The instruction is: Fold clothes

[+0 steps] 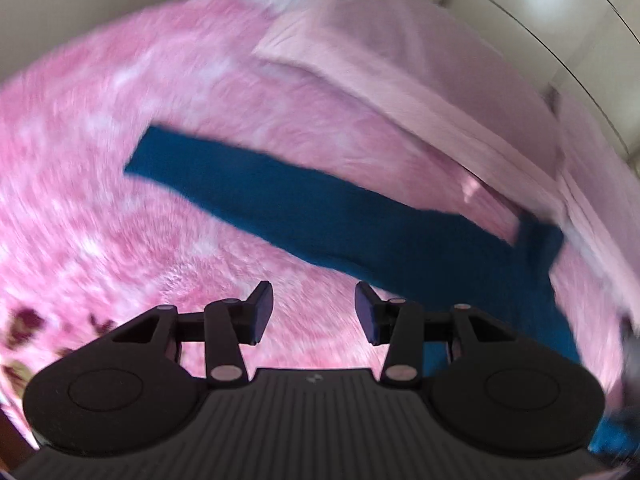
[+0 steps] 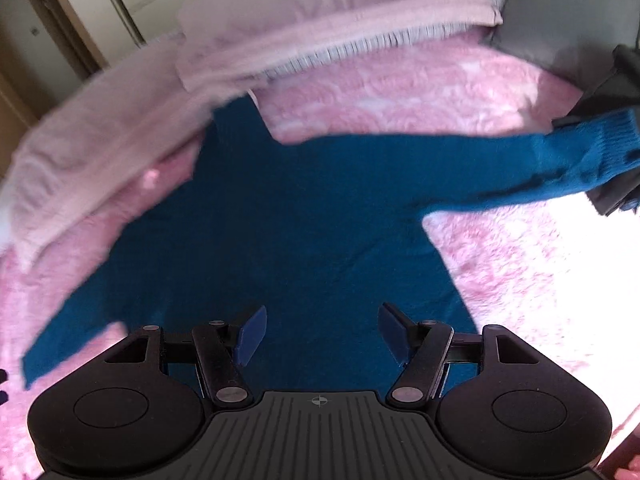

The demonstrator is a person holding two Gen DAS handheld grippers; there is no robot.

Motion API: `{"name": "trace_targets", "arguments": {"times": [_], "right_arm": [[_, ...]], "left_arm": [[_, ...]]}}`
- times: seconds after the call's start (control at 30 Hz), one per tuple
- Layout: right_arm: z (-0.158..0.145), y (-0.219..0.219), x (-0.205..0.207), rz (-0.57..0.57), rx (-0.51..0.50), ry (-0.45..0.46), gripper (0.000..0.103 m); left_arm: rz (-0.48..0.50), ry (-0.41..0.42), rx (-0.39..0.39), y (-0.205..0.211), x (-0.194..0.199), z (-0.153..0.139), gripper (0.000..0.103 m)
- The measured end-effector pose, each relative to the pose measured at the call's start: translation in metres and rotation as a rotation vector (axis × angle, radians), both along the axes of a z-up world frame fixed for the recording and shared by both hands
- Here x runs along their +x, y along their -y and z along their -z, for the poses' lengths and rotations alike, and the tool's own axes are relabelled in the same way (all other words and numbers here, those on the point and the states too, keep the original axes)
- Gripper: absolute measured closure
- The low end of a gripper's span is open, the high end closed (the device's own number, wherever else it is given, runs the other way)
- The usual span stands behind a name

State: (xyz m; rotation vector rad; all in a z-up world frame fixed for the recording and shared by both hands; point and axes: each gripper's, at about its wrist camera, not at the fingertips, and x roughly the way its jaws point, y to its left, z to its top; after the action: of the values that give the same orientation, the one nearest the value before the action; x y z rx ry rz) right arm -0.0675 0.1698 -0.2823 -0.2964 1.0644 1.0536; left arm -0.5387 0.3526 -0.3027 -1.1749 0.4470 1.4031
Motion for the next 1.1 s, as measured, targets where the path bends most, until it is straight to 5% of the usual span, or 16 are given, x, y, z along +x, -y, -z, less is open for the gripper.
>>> {"name": "trace_targets", "arguments": {"times": [0.27,0.47,0.67,0.7,0.73,0.87,0.97,1.1], "right_arm": [[0.063,-0.037,-0.009,-0.038,-0.150,0.049,0.037],[0.093,-0.044,-0.001,-0.035,-0.227,0.070,0.037],[0.107,-0.055,0.010,-0.058,-0.247,0.087,0.037],[0.109,-0.057,0.011,-0.063,-0.250,0.091,0.037],[0.111,-0.058,0.013,-0.068,-0.248,0.091,0.037],[0.112,-0.062,0.025,-0.084,-0.240,0.109,0.037],[0.110,-0.058,0.040,-0.079,-0.236,0.124,0.037],[0.102,-0.050,0.071,-0.029,-0.228,0.109,0.037]], "left_arm": [[-0.273,0.173,0.032,-0.046,-0.061,0.087,0.064],[-0.446,0.187,0.052,-0.064,-0.101,0.119,0.064],[-0.505,0.167,0.099,-0.082,-0.106,0.131,0.073],[-0.492,0.162,0.101,-0.085,-0.104,0.130,0.092],[-0.477,0.157,0.103,-0.089,-0.101,0.129,0.095],[-0.334,0.109,0.207,-0.091,-0.063,0.096,0.096],[-0.139,0.121,0.315,-0.085,-0.001,0.055,0.097],[0.205,0.243,0.432,-0.060,0.120,0.006,0.096]]}}
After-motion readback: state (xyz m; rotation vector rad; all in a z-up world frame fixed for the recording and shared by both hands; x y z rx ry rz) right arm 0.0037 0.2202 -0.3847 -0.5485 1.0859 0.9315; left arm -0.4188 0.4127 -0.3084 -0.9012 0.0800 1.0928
